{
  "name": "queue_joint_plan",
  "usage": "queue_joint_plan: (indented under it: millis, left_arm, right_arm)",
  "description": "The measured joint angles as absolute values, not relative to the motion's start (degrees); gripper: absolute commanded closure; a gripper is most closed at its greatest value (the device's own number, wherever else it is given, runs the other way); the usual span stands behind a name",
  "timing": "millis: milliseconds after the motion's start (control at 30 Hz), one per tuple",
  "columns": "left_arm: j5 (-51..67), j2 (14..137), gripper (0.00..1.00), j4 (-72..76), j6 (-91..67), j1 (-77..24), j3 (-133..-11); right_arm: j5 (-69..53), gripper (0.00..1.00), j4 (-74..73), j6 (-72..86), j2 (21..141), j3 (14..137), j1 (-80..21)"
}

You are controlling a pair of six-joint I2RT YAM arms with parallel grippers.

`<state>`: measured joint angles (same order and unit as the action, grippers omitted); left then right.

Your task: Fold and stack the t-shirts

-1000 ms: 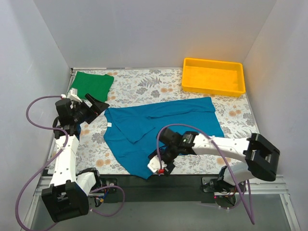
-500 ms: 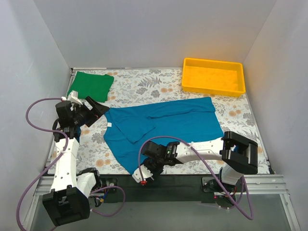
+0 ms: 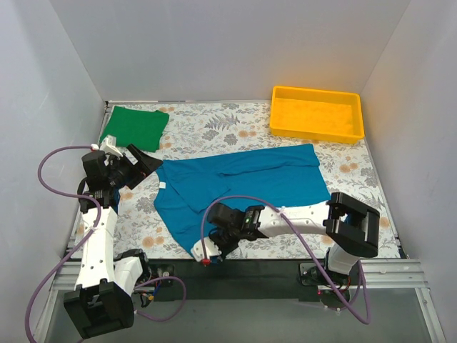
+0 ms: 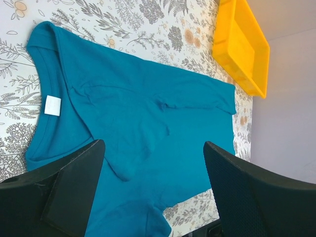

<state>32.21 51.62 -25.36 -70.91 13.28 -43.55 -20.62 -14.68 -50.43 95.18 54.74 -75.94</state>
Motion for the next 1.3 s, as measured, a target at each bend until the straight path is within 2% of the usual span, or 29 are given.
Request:
queue_joint_plan:
  millis: [100,133,167,267,467,600,700,900,1033,1300]
  left_arm:
    - [33.6,51.7,0.21,-25.1,-70.8,13.3,-43.5]
    - [34.1,51.7,0.21,-25.0,-70.9,13.2,-43.5]
    - [35.2,52.0,0.21,-24.6,-71.0,13.1,-43.5]
    - [37.7,54.3,0.22,-23.4,-71.4,12.4,-43.5]
    - [38.2,60.3,0.24,-24.0,-72.0,6.5,-43.5]
    - [36.5,61.9,0.26,-24.7,-72.6,0.3,-43.5]
    - [34.7,64.4,0.31,-24.8,-72.4,-6.4,-43.6]
    - [28.3,75.6,0.49,-28.9,-68.7,-22.3,-49.1]
    - [22.2,80.9,0.49,-30.7,-67.8,-28.9,-52.4]
    - [18.0,79.0,0.48,-31.9,-68.7,-32.3,-52.3]
  right_arm:
    - [-23.8,0.98,-14.7,-48.1,95.2,56.7,-68.6]
    - [-24.7,0.93,-14.5,-46.7,95.2,57.5,-65.1]
    - [-25.7,0.73,-14.2,-45.0,95.2,58.3,-61.4]
    - [-27.3,0.54,-12.8,-38.4,97.0,62.0,-51.2]
    - [-31.3,0.37,-11.0,-30.9,99.8,63.8,-37.4]
    - [-37.1,0.35,-11.2,-30.2,98.9,62.7,-30.4]
    - [-42.0,0.35,-12.7,-30.8,98.7,62.4,-26.3]
    - [-50.8,0.37,-17.3,-33.9,98.7,62.4,-22.8]
    - [-56.5,0.39,-19.6,-34.4,98.7,62.4,-22.9]
    - [-58.8,0.39,-19.8,-33.7,98.7,62.4,-24.8]
